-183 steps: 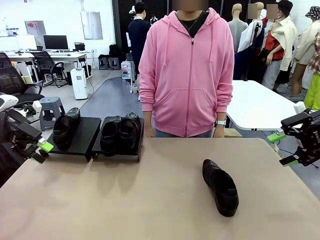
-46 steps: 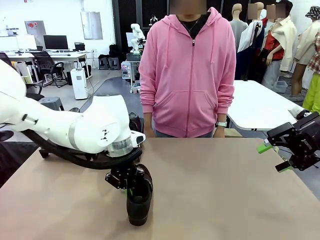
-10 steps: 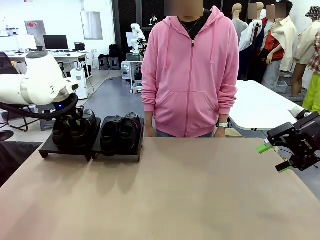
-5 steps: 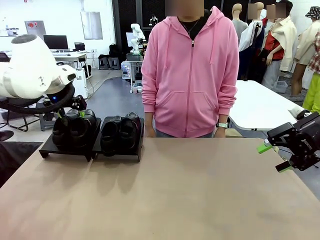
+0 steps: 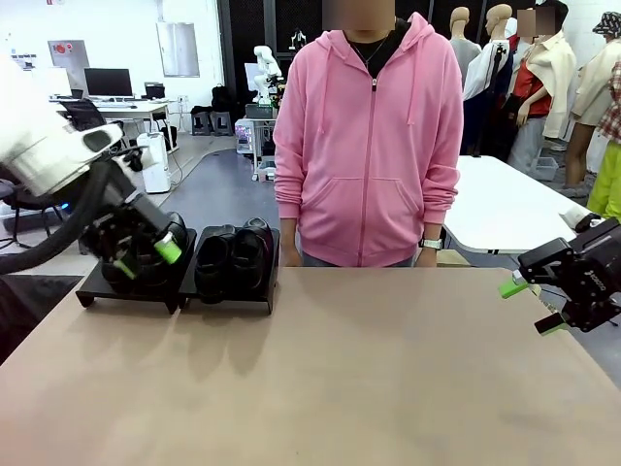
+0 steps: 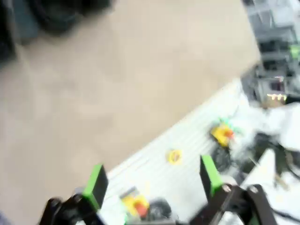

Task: Organize the shoes by placing them on the stand.
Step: Place the Shoe from the middle of the table onto the Shoes Stand.

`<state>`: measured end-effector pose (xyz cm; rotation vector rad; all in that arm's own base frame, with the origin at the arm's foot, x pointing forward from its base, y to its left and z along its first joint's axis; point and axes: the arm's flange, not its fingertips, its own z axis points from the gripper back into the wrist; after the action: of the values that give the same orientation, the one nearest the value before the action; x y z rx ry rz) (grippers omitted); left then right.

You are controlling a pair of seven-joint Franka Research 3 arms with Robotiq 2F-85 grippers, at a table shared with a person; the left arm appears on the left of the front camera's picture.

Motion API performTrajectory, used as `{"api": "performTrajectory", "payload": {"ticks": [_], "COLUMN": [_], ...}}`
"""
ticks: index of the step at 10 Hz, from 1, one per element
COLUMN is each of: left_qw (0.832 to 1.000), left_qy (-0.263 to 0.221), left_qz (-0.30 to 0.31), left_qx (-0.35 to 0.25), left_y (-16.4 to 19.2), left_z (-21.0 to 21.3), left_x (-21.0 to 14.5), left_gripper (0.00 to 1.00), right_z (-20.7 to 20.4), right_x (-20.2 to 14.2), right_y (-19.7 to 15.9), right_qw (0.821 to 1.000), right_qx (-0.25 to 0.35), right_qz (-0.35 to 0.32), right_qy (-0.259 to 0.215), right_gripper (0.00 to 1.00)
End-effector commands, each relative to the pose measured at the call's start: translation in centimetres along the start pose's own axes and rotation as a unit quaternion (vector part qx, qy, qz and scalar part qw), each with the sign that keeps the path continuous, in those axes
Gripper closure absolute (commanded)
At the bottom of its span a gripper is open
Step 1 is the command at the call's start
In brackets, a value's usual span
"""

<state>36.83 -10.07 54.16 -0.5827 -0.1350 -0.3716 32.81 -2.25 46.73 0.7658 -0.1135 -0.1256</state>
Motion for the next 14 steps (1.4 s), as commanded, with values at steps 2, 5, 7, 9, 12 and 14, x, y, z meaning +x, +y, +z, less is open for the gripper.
{"api": "performTrajectory", "payload": {"ticks": [2, 5, 7, 9, 12, 14], "left_qw": [0.992, 0.961, 0.973, 0.973, 0.973, 0.973], "left_qy": [-0.002, -0.116, -0.058, -0.058, -0.058, -0.058], "left_qz": [0.085, 0.167, 0.158, 0.158, 0.158, 0.158], "left_qx": [-0.09, -0.185, -0.155, -0.155, -0.155, -0.155], "left_y": [6.3, 14.0, 13.1, 13.1, 13.1, 13.1], "left_z": [-0.2, -1.9, -0.9, -0.9, -0.9, -0.9], "left_x": [-5.5, -6.9, -8.3, -8.3, -8.3, -8.3], "left_gripper": [0.0, 0.0, 0.0, 0.0, 0.0, 0.0], "right_z": [0.1, 0.1, 0.1, 0.1, 0.1, 0.1], "right_x": [0.1, 0.1, 0.1, 0.1, 0.1, 0.1], "right_y": [0.3, 0.3, 0.3, 0.3, 0.3, 0.3], "right_qw": [1.0, 1.0, 1.0, 1.0, 1.0, 1.0], "right_qx": [0.013, 0.013, 0.013, 0.013, 0.013, 0.013], "right_qz": [-0.006, -0.006, -0.006, -0.006, -0.006, -0.006], "right_qy": [-0.002, -0.002, -0.002, -0.002, -0.002, -0.002], "right_gripper": [0.0, 0.0, 0.0, 0.0, 0.0, 0.0]}}
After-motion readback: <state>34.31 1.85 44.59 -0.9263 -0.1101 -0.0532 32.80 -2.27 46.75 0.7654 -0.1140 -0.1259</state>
